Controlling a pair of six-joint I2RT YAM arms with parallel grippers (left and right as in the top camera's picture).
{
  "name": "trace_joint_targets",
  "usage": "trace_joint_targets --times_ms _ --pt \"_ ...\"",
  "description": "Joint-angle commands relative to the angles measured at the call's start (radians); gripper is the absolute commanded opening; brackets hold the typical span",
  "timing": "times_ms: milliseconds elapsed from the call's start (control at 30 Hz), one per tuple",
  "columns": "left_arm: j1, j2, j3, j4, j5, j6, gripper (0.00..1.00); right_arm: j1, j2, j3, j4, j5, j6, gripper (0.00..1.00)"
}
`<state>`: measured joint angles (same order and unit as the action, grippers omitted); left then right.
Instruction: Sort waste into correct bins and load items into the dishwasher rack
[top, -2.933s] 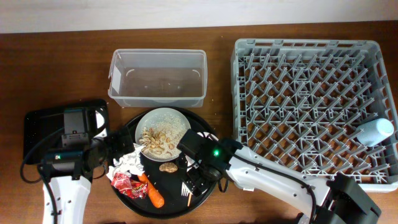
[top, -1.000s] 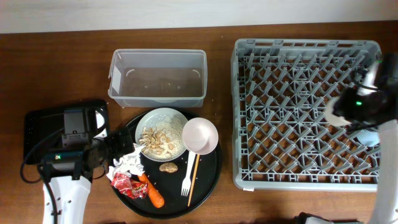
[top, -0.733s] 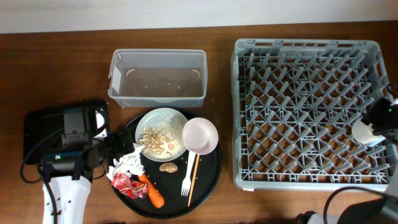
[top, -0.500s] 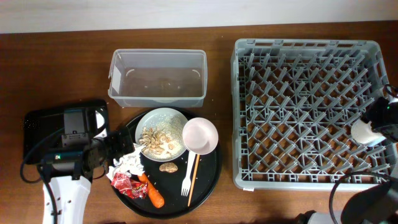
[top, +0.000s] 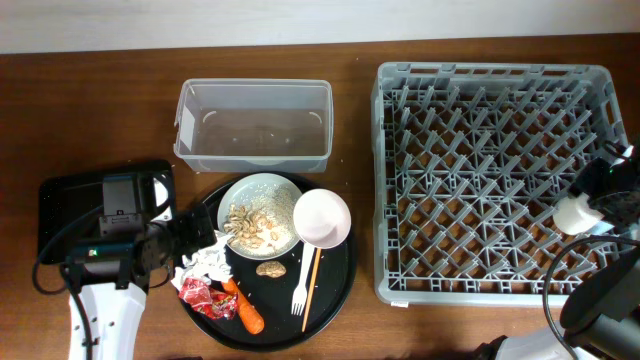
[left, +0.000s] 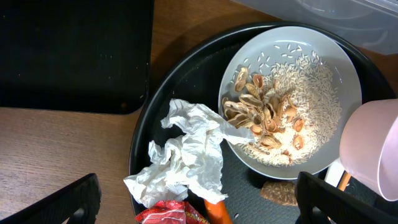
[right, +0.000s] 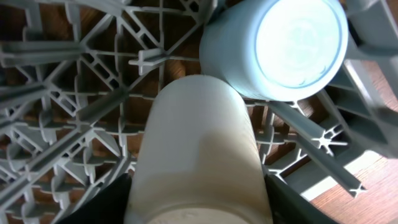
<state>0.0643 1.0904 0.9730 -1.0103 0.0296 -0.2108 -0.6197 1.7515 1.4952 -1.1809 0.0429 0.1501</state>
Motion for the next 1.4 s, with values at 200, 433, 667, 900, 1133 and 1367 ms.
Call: trace_joint_targets --times_ms 200,433,667,900,1133,1367 --pt "0.004 -0.002 0.020 -0.002 -0.003 -0.013 0.99 -0.002 0.003 -0.005 -0.012 -0.044 -0.012 0.84" --pt "0.004 -0.002 0.020 -0.006 -0.003 -0.013 0.99 -0.002 0.004 -0.005 -0.053 -0.007 -0.010 0.84" --pt "0.004 -0.002 0.020 -0.016 -0.003 -0.013 0.99 -0.002 0.005 -0.080 -0.030 -0.005 0.016 0.82" --pt "0.004 -0.002 0.020 -0.016 -0.003 -0.013 0.99 -0.002 0.004 -0.076 -0.020 -0.017 0.023 0.54" --pt "0.004 -0.002 0.020 -0.015 -0.003 -0.013 0.99 -0.002 -0.025 0.090 -0.135 -0.034 0.022 0.49" --pt "0.004 -0.002 0.020 -0.015 -0.003 -0.013 0.99 -0.004 -0.047 0.145 -0.290 -0.018 0.011 0.49"
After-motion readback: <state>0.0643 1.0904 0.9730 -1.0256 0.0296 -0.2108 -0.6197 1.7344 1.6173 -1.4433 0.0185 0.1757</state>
